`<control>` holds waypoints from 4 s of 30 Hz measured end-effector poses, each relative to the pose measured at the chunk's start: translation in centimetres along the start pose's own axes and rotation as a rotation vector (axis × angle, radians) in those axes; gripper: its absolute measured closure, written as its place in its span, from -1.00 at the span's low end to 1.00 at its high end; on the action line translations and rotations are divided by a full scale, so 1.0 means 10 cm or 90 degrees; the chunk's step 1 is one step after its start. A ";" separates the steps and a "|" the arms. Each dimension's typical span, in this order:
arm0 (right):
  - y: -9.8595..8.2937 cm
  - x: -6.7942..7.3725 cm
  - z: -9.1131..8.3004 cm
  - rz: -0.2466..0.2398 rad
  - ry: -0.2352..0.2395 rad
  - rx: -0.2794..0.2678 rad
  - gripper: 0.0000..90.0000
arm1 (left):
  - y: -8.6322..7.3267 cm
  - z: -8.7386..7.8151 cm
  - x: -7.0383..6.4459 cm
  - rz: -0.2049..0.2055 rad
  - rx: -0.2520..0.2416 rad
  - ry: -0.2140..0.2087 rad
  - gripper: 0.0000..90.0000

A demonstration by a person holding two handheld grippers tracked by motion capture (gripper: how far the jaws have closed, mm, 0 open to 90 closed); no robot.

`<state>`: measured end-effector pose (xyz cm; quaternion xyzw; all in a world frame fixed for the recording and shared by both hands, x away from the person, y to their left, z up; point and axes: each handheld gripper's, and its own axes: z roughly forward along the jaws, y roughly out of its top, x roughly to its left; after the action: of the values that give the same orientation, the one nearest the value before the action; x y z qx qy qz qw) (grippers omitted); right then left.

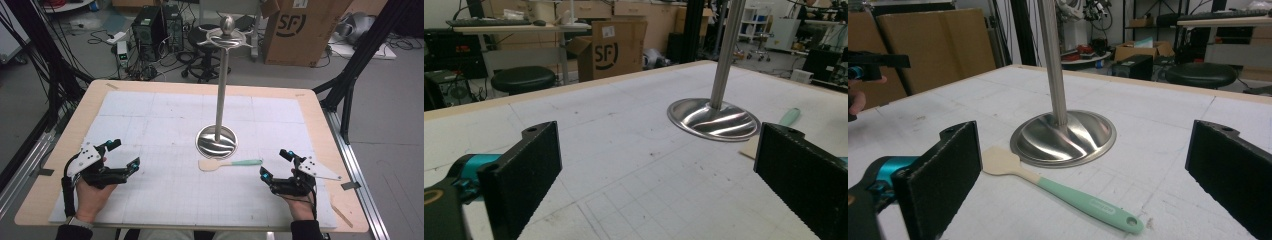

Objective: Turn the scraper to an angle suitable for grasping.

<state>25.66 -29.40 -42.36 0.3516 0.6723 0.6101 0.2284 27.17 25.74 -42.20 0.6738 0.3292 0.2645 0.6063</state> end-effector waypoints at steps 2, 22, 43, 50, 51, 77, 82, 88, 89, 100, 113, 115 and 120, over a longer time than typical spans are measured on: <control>0.00 0.00 0.02 -0.002 -0.005 0.005 -0.99 | 0.00 0.00 0.00 -0.001 0.000 0.000 -0.87; 0.13 0.18 0.43 0.016 0.081 0.167 0.99 | -0.01 0.01 0.00 -0.004 0.012 -0.002 -0.87; 0.03 0.37 1.28 -0.037 0.073 0.344 0.99 | -0.01 0.02 0.00 -0.009 0.017 -0.001 -0.87; 0.00 0.38 1.45 -0.032 0.066 0.372 0.99 | -0.02 0.02 0.00 -0.007 0.022 -0.001 -0.87; 0.00 0.38 1.46 -0.031 0.065 0.374 0.99 | -0.02 0.02 0.00 -0.006 0.023 0.000 -0.87; -0.05 0.43 1.50 -0.052 0.042 0.386 1.00 | -0.02 0.01 0.00 -0.010 0.028 -0.002 -0.87; -0.06 0.44 1.45 -0.048 0.059 0.392 1.00 | -0.03 0.02 0.00 -0.011 0.027 0.000 -0.87; -0.06 0.48 1.33 -0.048 0.081 0.410 1.00 | -0.03 0.02 0.00 -0.011 0.027 0.001 -0.87; -0.07 0.49 1.30 -0.047 0.087 0.412 1.00 | -0.02 0.01 0.00 -0.011 0.028 0.000 -0.87; -0.10 0.50 0.93 -0.057 0.129 0.438 1.00 | -0.02 0.01 0.01 -0.009 0.028 0.001 -0.87; -0.19 0.60 0.40 -0.117 0.103 0.421 1.00 | -0.02 0.01 0.00 -0.010 0.024 0.002 -0.87; -0.17 0.59 0.38 -0.130 0.096 0.412 1.00 | -0.02 0.01 0.00 -0.010 0.022 0.003 -0.87; -0.13 0.28 0.17 -0.079 0.039 0.389 1.00 | -0.03 0.02 0.01 -0.011 0.023 0.002 -0.87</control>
<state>24.85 -26.13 -43.55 0.3440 0.8512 0.3749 0.1284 27.36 25.67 -42.48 0.6815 0.3407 0.2542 0.5957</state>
